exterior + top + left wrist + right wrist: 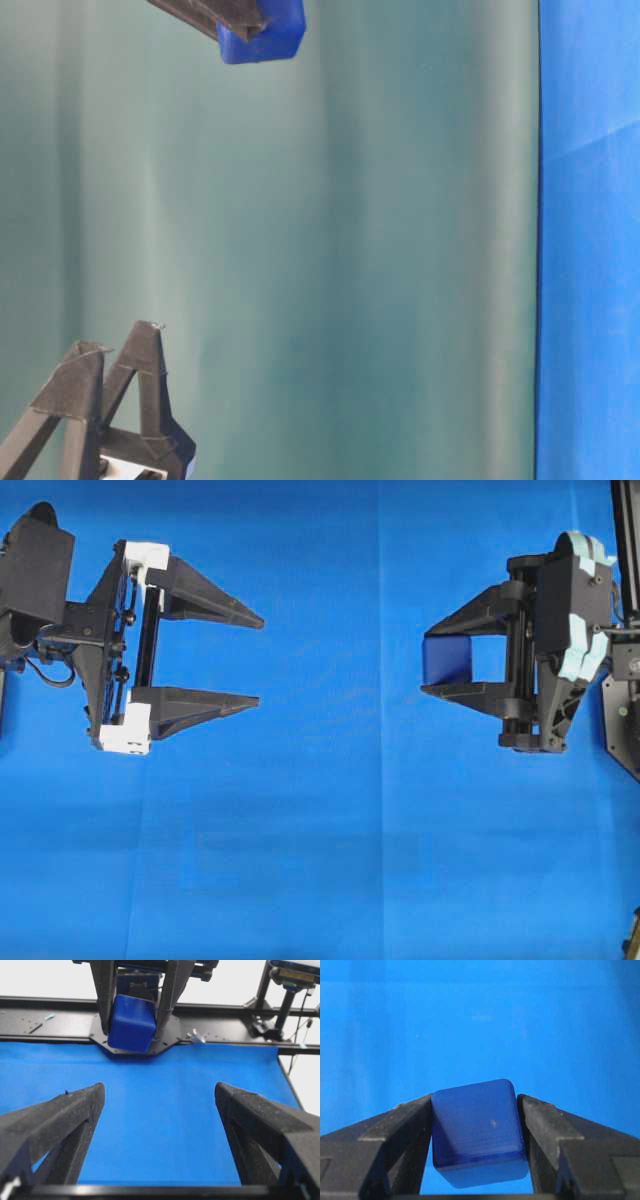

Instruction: Handover the blue block to the right arm after grasping it with the left arm, then place it in the designated position.

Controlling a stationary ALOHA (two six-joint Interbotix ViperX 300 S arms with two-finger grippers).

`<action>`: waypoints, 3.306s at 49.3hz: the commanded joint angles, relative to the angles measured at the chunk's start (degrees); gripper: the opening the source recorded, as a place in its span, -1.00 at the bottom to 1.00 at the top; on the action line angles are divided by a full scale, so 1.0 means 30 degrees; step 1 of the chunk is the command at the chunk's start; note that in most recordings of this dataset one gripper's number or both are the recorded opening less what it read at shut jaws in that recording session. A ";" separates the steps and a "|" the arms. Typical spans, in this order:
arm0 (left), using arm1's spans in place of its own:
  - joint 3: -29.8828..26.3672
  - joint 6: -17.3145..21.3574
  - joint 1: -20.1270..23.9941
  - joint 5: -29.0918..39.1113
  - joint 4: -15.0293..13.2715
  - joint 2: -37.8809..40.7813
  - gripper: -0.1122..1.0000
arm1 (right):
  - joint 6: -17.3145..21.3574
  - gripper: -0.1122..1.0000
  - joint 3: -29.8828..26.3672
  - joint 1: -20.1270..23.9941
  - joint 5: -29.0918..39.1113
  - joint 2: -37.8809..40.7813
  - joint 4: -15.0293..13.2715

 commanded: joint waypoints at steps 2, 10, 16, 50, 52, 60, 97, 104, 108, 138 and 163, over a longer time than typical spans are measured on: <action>-0.0352 0.0000 0.0059 -0.0176 0.0029 -0.0234 0.88 | -0.0029 0.04 -0.0527 0.0029 -0.0088 -0.0059 0.0029; -0.0352 -0.0029 0.0059 -0.0176 0.0029 -0.0234 0.88 | -0.0059 0.04 -0.0498 0.0029 -0.0059 -0.0059 0.0029; -0.0352 -0.0029 0.0059 -0.0176 0.0029 -0.0234 0.88 | -0.0088 0.04 -0.0527 0.0029 -0.0059 -0.0059 0.0029; -0.0352 -0.0029 0.0059 -0.0176 0.0029 -0.0234 0.88 | -0.0029 0.04 -0.0439 0.0029 -0.0469 0.2139 0.0029; -0.0352 -0.0029 0.0059 -0.0146 0.0029 -0.0234 0.88 | -0.0029 0.04 -0.0381 0.0029 -0.0791 0.2520 0.0029; -0.0322 -0.0029 0.0059 -0.0088 0.0029 -0.0234 0.88 | 0.0000 0.05 -0.0176 0.0029 -0.2578 0.3926 0.0029; -0.0352 0.0029 0.0059 -0.0117 0.0029 -0.0234 0.88 | 0.1318 0.02 0.1289 -0.1260 -1.0957 1.0430 0.0059; -0.0322 0.0000 0.0059 -0.0146 0.0029 -0.0234 0.88 | 0.1318 0.02 0.1230 -0.1406 -1.1133 1.1250 0.0059; -0.0352 0.0000 0.0059 -0.0146 0.0029 -0.0234 0.88 | 0.1318 0.02 0.1260 -0.1406 -1.1309 1.1572 0.0088; -0.0352 0.0000 0.0059 -0.0146 0.0029 -0.0234 0.88 | 0.1318 0.02 0.1377 -0.1641 -1.2803 1.2949 0.0117; -0.0322 0.0000 0.0059 -0.0146 0.0029 -0.0234 0.88 | 0.1318 0.05 0.1377 -0.1846 -1.2803 1.2920 0.0527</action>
